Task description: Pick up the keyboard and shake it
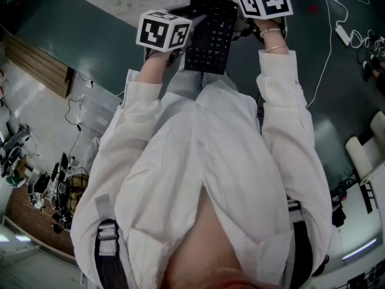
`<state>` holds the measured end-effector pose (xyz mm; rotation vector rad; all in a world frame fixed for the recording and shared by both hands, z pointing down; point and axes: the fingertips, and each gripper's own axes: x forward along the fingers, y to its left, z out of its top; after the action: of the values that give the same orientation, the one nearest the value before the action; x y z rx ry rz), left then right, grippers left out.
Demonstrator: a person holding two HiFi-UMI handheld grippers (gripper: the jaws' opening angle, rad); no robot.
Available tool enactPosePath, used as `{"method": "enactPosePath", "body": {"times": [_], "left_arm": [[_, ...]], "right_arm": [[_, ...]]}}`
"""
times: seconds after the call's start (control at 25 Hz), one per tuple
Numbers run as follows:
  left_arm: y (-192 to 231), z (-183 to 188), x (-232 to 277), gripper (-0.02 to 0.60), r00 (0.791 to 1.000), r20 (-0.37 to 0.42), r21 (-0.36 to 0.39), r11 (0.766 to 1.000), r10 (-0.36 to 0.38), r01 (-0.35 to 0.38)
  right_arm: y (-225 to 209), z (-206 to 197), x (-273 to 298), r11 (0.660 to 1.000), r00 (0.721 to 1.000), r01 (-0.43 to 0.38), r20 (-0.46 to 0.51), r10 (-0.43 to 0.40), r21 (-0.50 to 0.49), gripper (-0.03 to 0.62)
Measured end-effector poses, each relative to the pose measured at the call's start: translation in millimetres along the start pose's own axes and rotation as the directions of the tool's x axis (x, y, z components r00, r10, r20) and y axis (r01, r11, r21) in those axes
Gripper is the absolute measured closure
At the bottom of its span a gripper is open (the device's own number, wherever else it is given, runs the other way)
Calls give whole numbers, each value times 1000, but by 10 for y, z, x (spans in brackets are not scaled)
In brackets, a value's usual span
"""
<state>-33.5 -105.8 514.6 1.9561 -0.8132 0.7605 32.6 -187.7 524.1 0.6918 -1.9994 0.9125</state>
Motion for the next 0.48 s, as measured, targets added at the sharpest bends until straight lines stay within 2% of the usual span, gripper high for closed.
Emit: {"method": "enactPosePath", "body": {"times": [0.08,0.24,0.48], "left_arm": [[-1,8,5,376,1000,-6,9,1000,2,-2],[-33,-36,46,370,1000,-15,9,1000,-9,9],[-42,-61,49,370,1000,-11,9,1000,-10,10]], "right_arm": [[-10,-20,-12,1000,1000,2,-16,-2,-15,276],[-47,-69,-34,995,997,52,-57,-57,-80,276],[-35,-74,-47,993,996,78,-36,-81,-86,276]]}}
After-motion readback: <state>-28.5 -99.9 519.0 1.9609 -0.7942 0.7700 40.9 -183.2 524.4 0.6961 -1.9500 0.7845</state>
